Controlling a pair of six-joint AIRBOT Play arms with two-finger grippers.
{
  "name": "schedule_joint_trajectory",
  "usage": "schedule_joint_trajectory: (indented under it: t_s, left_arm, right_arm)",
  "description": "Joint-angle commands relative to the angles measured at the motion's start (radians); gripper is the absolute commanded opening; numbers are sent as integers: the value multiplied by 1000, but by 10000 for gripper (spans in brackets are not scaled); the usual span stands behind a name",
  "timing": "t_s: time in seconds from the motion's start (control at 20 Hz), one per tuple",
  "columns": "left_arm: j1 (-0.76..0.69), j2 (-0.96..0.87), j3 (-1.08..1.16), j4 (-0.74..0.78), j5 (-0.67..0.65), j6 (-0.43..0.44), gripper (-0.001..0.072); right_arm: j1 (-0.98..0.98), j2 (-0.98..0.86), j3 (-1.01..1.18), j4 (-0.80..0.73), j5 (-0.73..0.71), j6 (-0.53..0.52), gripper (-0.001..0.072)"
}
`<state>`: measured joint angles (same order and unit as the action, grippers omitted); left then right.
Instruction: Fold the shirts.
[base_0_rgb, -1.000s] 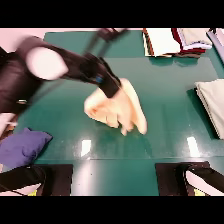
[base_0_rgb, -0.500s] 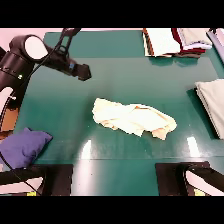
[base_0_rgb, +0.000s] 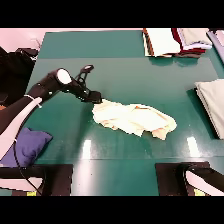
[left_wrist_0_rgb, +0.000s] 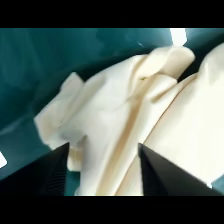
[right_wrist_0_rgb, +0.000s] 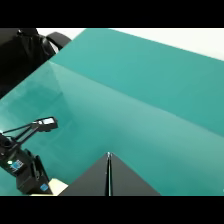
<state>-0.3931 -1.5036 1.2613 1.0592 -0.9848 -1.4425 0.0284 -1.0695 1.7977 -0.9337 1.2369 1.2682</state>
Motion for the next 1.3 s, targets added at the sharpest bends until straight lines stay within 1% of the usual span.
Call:
schedule_joint_trajectory:
  t_s: [0.0, 0.05, 0.2, 0.35, 0.4, 0.45, 0.5, 0.65, 0.7, 0.8, 0.9, 1.1, 1.25]
  left_arm:
    - [-24, -27, -2, 9, 56, 0, 112]
    - [-12, -26, 19, 10, 45, 0, 24]
    - [33, -26, 112, 11, -18, 3, 25]
    - [52, -26, 186, 16, -40, 4, 25]
    - [52, -26, 200, 20, -39, 4, 24]
    - [52, -26, 209, 20, -39, 4, 25]
    - [52, -26, 211, 20, -35, 4, 24]
    - [52, -27, 211, 26, -38, 4, 25]
    - [52, -27, 211, 26, -39, 4, 25]
    - [52, -27, 211, 26, -38, 4, 25]
    - [52, -27, 211, 26, -38, 4, 25]
    - [52, -27, 211, 26, -40, 4, 25]
    - [52, -27, 211, 26, -45, 4, 25]
  right_arm:
    - [-9, 8, -27, -99, 83, 66, 21]
    - [-24, 27, -74, -121, 101, 72, 21]
    - [-123, 122, -318, -160, 138, 82, 21]
    - [-291, 225, -667, -167, 140, 81, 25]
    - [-348, 246, -785, -167, 139, 76, 157]
    - [-393, 258, -887, -163, 135, 68, 384]
    - [-437, 265, -987, -157, 132, 53, 455]
    - [-489, 266, -1184, -131, 67, 5, 454]
    - [-489, 266, -1225, -130, 29, 5, 455]
    - [-489, 266, -1275, -77, -17, -21, 455]
    - [-489, 264, -1307, -25, -48, -40, 455]
    - [-489, 179, -1311, -25, -95, -42, 455]
    - [-462, 68, -1311, 81, -107, -144, 448]
